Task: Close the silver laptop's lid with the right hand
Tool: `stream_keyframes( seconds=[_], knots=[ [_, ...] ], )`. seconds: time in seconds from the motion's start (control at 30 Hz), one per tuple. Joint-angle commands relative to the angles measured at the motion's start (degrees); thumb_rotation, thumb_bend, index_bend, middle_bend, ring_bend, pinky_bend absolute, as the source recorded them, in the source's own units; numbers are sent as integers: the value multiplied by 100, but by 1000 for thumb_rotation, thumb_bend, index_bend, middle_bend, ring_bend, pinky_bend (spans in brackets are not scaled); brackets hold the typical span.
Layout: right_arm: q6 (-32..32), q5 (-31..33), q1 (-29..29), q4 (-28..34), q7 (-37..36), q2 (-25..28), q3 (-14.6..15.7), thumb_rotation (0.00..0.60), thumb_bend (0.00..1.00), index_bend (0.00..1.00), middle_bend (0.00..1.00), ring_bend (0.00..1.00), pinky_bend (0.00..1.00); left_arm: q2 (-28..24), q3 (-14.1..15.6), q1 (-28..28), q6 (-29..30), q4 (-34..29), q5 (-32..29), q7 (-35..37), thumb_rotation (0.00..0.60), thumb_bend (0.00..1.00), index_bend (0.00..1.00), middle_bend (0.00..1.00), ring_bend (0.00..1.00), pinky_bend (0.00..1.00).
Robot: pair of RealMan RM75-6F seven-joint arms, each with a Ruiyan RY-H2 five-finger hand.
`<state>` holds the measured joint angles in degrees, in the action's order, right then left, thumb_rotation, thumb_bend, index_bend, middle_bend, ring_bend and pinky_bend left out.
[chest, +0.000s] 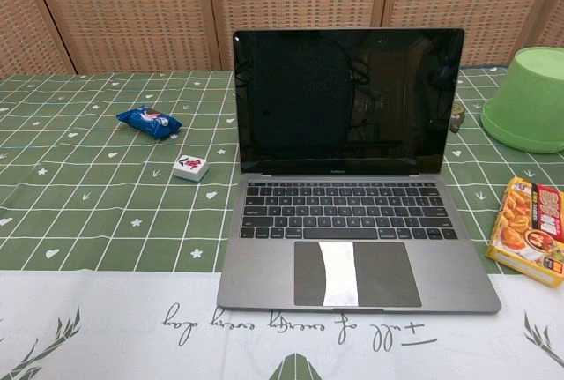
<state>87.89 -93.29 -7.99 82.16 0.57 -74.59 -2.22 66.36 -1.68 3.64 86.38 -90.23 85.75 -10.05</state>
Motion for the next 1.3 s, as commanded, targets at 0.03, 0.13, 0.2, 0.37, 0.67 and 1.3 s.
stream_keyframes(
  seconds=[0.03, 0.13, 0.2, 0.37, 0.67, 1.3],
  knots=[
    [10, -9, 4, 6, 1, 2, 4, 600, 218, 0, 0, 0, 0, -5, -2, -5, 19, -8, 10, 1, 600, 0, 0, 0, 0, 0],
    [25, -21, 8, 16, 6, 5, 7, 600, 218, 0, 0, 0, 0, -14, 1, -17, 41, -15, 17, 4, 600, 0, 0, 0, 0, 0],
    [21, -23, 9, 23, 10, 7, 12, 600, 218, 0, 0, 0, 0, -21, 0, -21, 44, -20, 12, 14, 600, 0, 0, 0, 0, 0],
    [33, -45, 8, 48, 5, 10, 15, 600, 218, 0, 0, 0, 0, -35, -9, -26, 72, -32, 27, 30, 600, 0, 0, 0, 0, 0],
    [-58, 18, -21, 120, -198, 54, 6, 600, 219, 0, 0, 0, 0, -38, -21, -11, 56, -36, 19, 16, 600, 0, 0, 0, 0, 0],
    [-1578, 1416, -960, 1677, -2643, 422, -1077, 600, 267, 0, 0, 0, 0, 1, -114, 29, -84, 83, -231, 32, 600, 0, 0, 0, 0, 0]
  ],
)
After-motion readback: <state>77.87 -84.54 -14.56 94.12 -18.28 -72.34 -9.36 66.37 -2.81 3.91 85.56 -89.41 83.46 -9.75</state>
